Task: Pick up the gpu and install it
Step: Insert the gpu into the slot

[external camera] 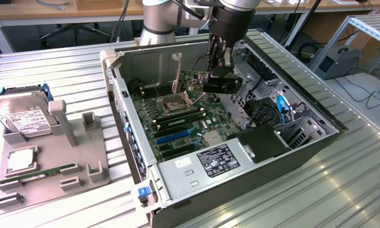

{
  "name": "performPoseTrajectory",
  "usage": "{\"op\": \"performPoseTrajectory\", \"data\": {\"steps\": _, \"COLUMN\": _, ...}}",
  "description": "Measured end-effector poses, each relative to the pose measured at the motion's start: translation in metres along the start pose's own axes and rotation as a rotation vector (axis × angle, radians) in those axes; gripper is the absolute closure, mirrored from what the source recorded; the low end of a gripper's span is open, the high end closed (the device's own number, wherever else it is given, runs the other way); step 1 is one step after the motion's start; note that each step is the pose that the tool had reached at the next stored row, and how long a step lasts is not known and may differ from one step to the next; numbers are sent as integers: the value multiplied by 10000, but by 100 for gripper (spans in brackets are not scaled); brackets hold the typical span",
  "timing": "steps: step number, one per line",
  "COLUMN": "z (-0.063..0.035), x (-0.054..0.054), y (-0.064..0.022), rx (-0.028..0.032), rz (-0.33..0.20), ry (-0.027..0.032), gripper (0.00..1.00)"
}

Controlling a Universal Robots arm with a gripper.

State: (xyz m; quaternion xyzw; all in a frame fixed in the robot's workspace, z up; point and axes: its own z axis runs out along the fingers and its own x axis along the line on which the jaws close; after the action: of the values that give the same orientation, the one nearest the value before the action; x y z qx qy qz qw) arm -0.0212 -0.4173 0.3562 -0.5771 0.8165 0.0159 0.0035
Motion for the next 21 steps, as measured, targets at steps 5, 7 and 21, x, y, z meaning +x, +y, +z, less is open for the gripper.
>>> {"op": "performPoseTrajectory", "data": {"steps": 5, "z": 0, "x": 0, "y": 0, "rx": -4, "rz": -179, "ry": 4, "gripper": 73}}
{"op": "performPoseTrajectory", "data": {"steps": 7, "z": 0, "x": 0, "y": 0, "rx": -5, "rz": -233, "ry": 5, "gripper": 73}}
{"op": "performPoseTrajectory", "data": {"steps": 21, "z": 0, "x": 0, "y": 0, "rx": -15, "rz": -621, "ry": 14, "gripper": 73}}
